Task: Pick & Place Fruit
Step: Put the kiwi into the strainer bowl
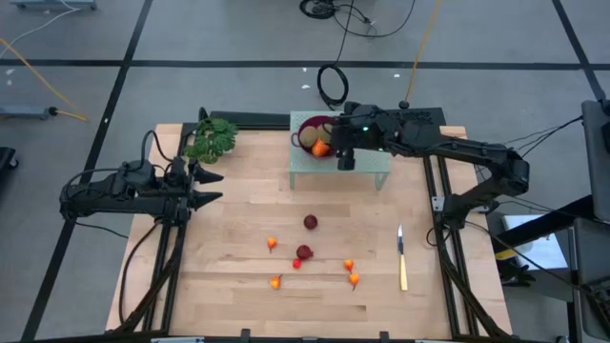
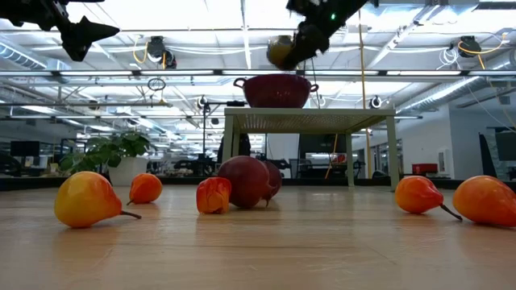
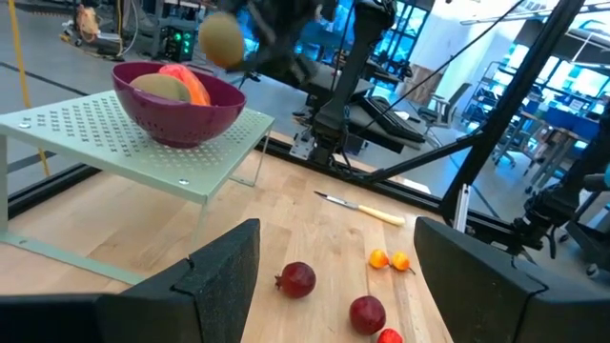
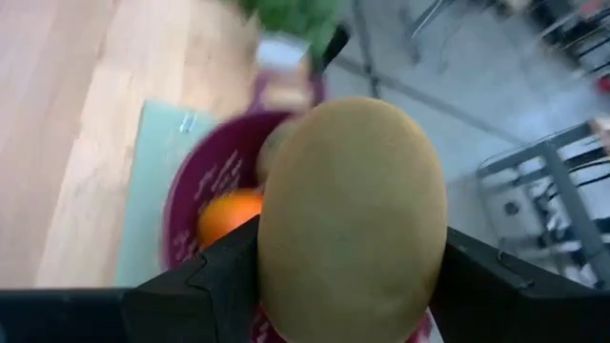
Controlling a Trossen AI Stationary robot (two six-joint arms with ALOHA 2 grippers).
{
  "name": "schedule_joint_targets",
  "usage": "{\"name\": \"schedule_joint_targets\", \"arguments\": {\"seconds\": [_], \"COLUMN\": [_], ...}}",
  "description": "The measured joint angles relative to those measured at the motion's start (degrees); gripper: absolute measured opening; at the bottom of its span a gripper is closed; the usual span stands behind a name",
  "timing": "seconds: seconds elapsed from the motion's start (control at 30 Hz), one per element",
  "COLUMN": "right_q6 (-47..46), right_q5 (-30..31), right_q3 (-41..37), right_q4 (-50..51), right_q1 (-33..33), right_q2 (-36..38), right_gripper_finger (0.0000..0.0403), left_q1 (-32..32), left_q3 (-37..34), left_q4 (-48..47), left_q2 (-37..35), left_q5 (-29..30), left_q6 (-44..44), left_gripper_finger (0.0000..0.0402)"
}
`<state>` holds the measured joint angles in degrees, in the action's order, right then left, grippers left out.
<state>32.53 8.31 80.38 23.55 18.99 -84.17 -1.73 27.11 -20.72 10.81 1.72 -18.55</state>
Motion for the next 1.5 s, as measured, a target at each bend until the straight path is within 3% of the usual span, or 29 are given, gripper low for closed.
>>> {"name": "schedule_joint_targets", "arguments": {"seconds": [0.3, 0.73, 1.5], "right_q6": [4.3, 2.4, 1.0], "right_q5": [0.4, -1.5, -2.5], "right_q3": [-0.1, -0.1, -0.1], "right_q4": [0.3, 1.1, 1.1], "right_q1": [0.9, 0.7, 0.6], "right_q2": [-2.1, -1.9, -1.8], "right_gripper_finger": [0.0235, 0.0237, 0.0297], "left_q1": [0.0, 0.0, 0.0], "left_q3": [0.0, 0.0, 0.0], "left_q4": [0.0, 0.0, -0.1], "left_q2": [0.0, 0.0, 0.0], "left_q5": [0.0, 1.0, 1.0], "left_q6": [-0.3, -0.4, -0.3], "left_gripper_finger": [0.0273, 0.0273, 0.0273]}}
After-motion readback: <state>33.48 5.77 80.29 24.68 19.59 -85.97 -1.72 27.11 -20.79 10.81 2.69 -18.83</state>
